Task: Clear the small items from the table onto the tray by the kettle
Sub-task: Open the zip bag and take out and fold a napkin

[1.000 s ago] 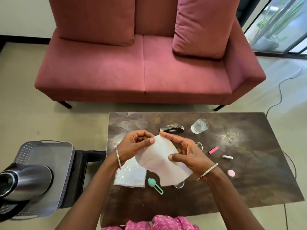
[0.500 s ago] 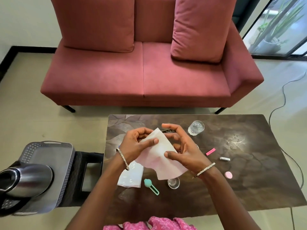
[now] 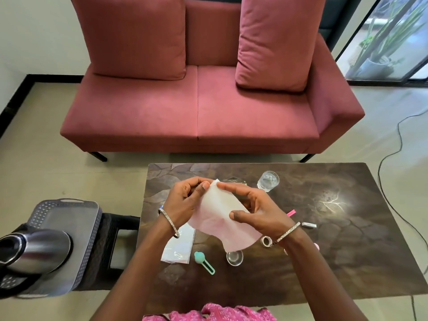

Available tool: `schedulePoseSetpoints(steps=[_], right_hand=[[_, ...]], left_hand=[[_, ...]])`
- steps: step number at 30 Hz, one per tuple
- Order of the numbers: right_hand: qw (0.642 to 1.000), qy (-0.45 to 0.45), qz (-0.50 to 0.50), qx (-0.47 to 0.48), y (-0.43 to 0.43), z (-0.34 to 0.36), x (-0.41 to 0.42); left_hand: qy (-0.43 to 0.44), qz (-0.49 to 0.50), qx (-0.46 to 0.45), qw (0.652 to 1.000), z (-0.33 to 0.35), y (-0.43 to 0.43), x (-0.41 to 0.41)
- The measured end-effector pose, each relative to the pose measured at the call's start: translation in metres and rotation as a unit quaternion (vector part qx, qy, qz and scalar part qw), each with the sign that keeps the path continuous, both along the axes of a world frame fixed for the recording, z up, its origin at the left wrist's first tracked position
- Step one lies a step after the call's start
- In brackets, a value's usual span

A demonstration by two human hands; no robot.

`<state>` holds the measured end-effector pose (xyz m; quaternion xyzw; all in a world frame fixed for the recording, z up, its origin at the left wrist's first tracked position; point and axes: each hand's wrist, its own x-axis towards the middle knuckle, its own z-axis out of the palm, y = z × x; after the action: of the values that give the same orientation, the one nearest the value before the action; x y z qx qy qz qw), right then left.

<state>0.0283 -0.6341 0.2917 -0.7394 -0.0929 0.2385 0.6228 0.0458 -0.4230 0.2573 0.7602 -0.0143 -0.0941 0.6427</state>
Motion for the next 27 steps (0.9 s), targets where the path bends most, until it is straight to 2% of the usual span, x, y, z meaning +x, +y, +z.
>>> schedulePoseSetpoints(steps=[4,7,10,12,15,19,24,27], right_hand=[[0.999,0.031,-0.014,0.042,-0.002,-0.001,0.002],[0.998,0.039,-0.022,0.037,-0.009,-0.001,0.009],[0.995,0.063,-0.041,0.065,-0.017,-0.006,0.017],[0.985,0.103,-0.086,0.105,-0.021,-0.013,0.02],[0.961,0.198,-0.122,0.15,-0.025,-0.023,0.016],[0.936,0.282,-0.147,0.149,-0.026,-0.037,-0.002],[0.94,0.224,-0.236,0.108,-0.035,-0.038,-0.006],[0.951,0.177,-0.243,0.078,-0.042,-0.033,-0.003]], left_hand=[[0.083,-0.043,-0.038,0.995,-0.001,0.004,-0.005],[0.14,-0.087,-0.063,0.984,-0.007,0.015,-0.012],[0.178,-0.071,-0.136,0.972,-0.008,0.022,-0.021],[0.186,-0.059,-0.143,0.97,-0.008,0.025,-0.025],[0.171,-0.031,-0.096,0.98,-0.011,0.027,-0.028],[0.173,0.015,-0.107,0.979,-0.012,0.026,-0.029],[0.21,0.025,-0.135,0.968,-0.015,0.031,-0.028],[0.212,0.027,-0.123,0.969,-0.018,0.033,-0.028]])
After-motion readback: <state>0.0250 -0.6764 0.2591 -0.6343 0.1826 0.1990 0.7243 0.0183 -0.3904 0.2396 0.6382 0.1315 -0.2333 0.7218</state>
